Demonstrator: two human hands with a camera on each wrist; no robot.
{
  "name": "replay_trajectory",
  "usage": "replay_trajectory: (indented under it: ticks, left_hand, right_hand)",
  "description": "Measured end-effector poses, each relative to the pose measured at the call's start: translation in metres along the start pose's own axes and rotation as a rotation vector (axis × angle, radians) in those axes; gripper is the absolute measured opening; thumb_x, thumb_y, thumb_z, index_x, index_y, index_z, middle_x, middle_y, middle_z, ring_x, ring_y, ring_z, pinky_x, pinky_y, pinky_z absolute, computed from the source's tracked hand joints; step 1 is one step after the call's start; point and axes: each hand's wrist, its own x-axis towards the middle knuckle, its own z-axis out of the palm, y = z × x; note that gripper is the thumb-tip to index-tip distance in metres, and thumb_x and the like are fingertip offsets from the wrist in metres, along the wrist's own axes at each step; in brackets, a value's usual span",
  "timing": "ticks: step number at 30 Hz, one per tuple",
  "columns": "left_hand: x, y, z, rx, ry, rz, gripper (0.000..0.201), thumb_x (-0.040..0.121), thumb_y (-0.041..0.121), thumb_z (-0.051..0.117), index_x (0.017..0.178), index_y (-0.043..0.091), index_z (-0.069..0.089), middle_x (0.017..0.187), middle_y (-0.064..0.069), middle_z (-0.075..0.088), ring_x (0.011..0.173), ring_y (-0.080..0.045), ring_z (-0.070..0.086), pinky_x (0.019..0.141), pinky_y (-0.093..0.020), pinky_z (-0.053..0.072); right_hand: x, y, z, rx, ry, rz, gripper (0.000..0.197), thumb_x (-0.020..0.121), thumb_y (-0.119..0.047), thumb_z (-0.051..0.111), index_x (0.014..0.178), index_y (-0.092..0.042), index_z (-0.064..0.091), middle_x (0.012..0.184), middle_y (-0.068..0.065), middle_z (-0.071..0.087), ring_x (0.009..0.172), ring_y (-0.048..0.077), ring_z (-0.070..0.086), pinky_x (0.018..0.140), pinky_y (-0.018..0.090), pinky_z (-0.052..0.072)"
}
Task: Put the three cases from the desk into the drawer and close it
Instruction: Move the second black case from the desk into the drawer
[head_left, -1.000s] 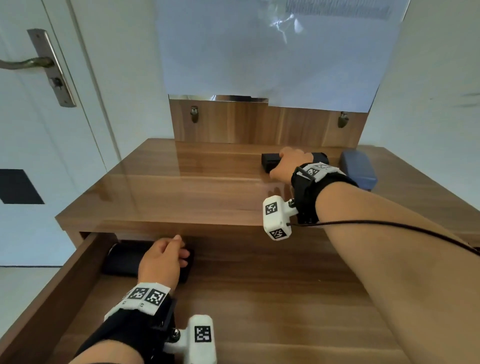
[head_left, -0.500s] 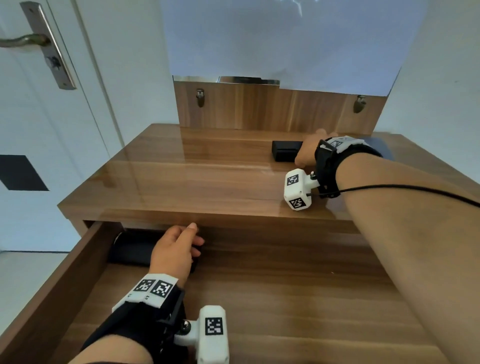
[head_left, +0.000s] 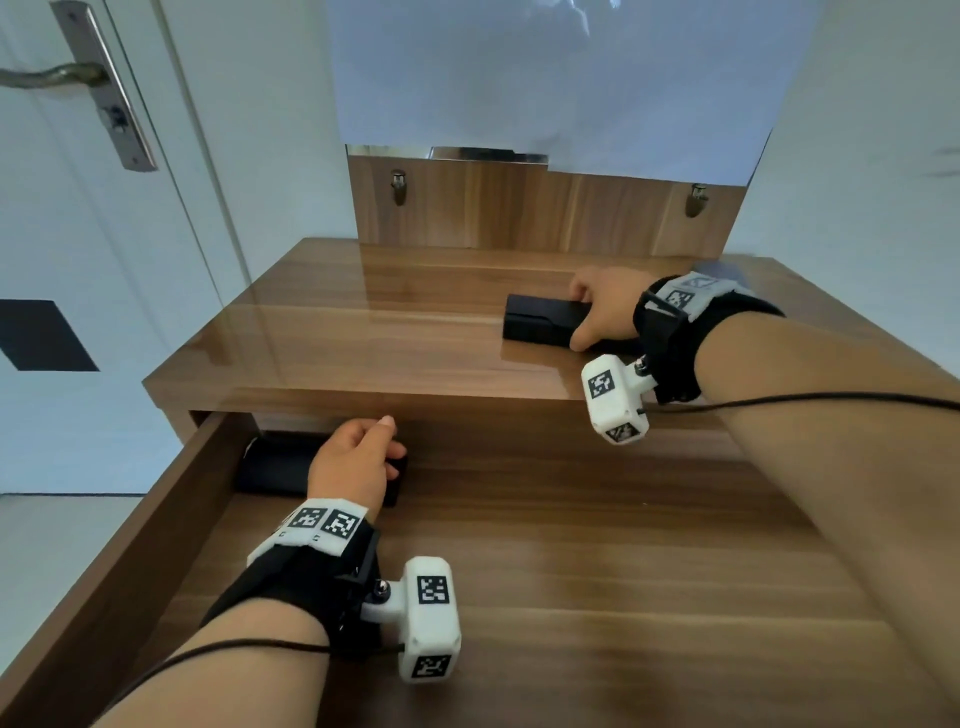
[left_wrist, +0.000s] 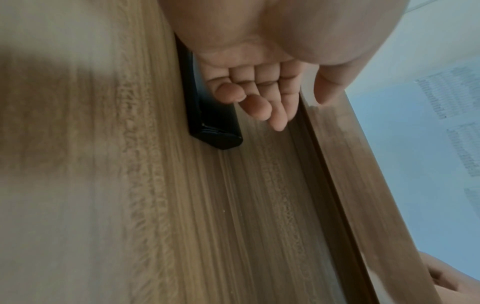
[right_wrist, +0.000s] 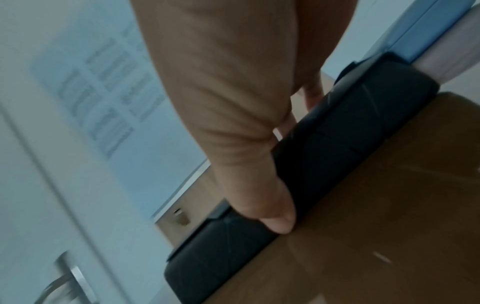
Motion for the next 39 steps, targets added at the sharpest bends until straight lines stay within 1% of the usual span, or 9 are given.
replay_trajectory:
  ticks: [4, 9, 12, 15, 20, 23, 27, 33, 39]
  left_hand:
    - [-0.002, 0.004, -0.007, -0.005, 0.008, -0.004, 0.020, 0.088, 0.031, 0.051, 0.071, 0.024, 0.058, 0.067, 0.003, 0.062, 0.052, -0.015, 0.048, 0.051, -0.026, 0.036]
    - [-0.010, 0.011, -0.009, 0.025, -0.067, -0.028, 0.017, 0.090, 0.032, 0.048, 0.080, 0.023, 0.058, 0.070, 0.004, 0.061, 0.057, -0.013, 0.050, 0.051, -0.025, 0.036]
    - [-0.011, 0.022, -0.017, 0.017, -0.021, 0.029, 0.019, 0.090, 0.032, 0.047, 0.090, 0.018, 0.059, 0.073, 0.004, 0.061, 0.065, -0.012, 0.054, 0.060, -0.028, 0.038]
    - [-0.001, 0.030, -0.037, -0.064, 0.070, -0.070, 0.022, 0.090, 0.031, 0.045, 0.091, 0.015, 0.061, 0.075, 0.003, 0.060, 0.066, -0.010, 0.053, 0.067, -0.031, 0.038]
    - [-0.002, 0.022, -0.050, -0.151, 0.056, -0.354, 0.031, 0.092, 0.029, 0.044, 0.112, 0.012, 0.061, 0.071, 0.002, 0.057, 0.060, -0.013, 0.047, 0.056, -0.026, 0.035]
    - [-0.003, 0.013, -0.040, -0.028, -0.089, -0.319, 0.030, 0.092, 0.029, 0.045, 0.113, 0.012, 0.058, 0.072, 0.002, 0.058, 0.062, -0.012, 0.051, 0.053, -0.025, 0.037]
    - [-0.008, 0.012, -0.025, 0.057, -0.212, -0.228, 0.015, 0.093, 0.025, 0.046, 0.100, 0.013, 0.053, 0.073, 0.001, 0.057, 0.063, -0.013, 0.051, 0.053, -0.026, 0.039]
    - [-0.011, 0.008, -0.019, 0.103, -0.233, -0.236, 0.014, 0.092, 0.020, 0.048, 0.081, 0.015, 0.055, 0.072, 0.000, 0.055, 0.065, -0.014, 0.049, 0.056, -0.026, 0.040]
    - [-0.011, 0.002, -0.015, 0.177, -0.256, -0.179, 0.011, 0.087, 0.028, 0.053, 0.078, 0.026, 0.060, 0.094, -0.008, 0.064, 0.086, -0.023, 0.060, 0.076, -0.034, 0.050]
  right_hand:
    - [-0.041, -0.021, 0.004, -0.005, -0.034, -0.136, 0.063, 0.066, -0.034, 0.078, 0.121, -0.022, 0.049, 0.118, 0.002, 0.059, 0.102, 0.024, 0.058, 0.088, 0.038, 0.050]
    - [-0.094, -0.051, 0.021, 0.069, -0.013, -0.322, 0.056, 0.068, -0.030, 0.077, 0.116, -0.019, 0.050, 0.113, 0.002, 0.062, 0.095, 0.023, 0.061, 0.084, 0.040, 0.053]
    - [-0.120, -0.068, 0.034, 0.069, 0.026, -0.406, 0.053, 0.068, -0.032, 0.076, 0.113, -0.020, 0.051, 0.110, 0.000, 0.062, 0.093, 0.022, 0.060, 0.082, 0.038, 0.053]
    - [-0.131, -0.079, 0.053, -0.003, 0.010, -0.453, 0.053, 0.071, -0.036, 0.073, 0.115, -0.021, 0.048, 0.110, 0.000, 0.061, 0.093, 0.023, 0.060, 0.079, 0.036, 0.051]
    - [-0.121, -0.079, 0.092, -0.041, -0.057, -0.352, 0.057, 0.074, -0.037, 0.071, 0.121, -0.019, 0.044, 0.113, 0.006, 0.060, 0.096, 0.027, 0.060, 0.078, 0.035, 0.049]
    - [-0.109, -0.077, 0.108, 0.001, -0.051, -0.254, 0.064, 0.075, -0.037, 0.071, 0.129, -0.019, 0.042, 0.120, 0.007, 0.058, 0.105, 0.028, 0.059, 0.083, 0.035, 0.048]
    - [-0.103, -0.073, 0.124, 0.040, -0.062, -0.191, 0.067, 0.076, -0.037, 0.070, 0.134, -0.019, 0.040, 0.125, 0.008, 0.056, 0.110, 0.028, 0.057, 0.088, 0.037, 0.049]
    - [-0.090, -0.072, 0.138, -0.031, -0.002, -0.155, 0.059, 0.081, -0.033, 0.063, 0.135, -0.023, 0.041, 0.131, 0.006, 0.053, 0.124, 0.031, 0.044, 0.103, 0.043, 0.036]
    - [-0.086, -0.070, 0.142, -0.016, -0.002, -0.177, 0.052, 0.085, -0.025, 0.060, 0.134, -0.024, 0.044, 0.135, 0.006, 0.049, 0.126, 0.031, 0.041, 0.102, 0.041, 0.036]
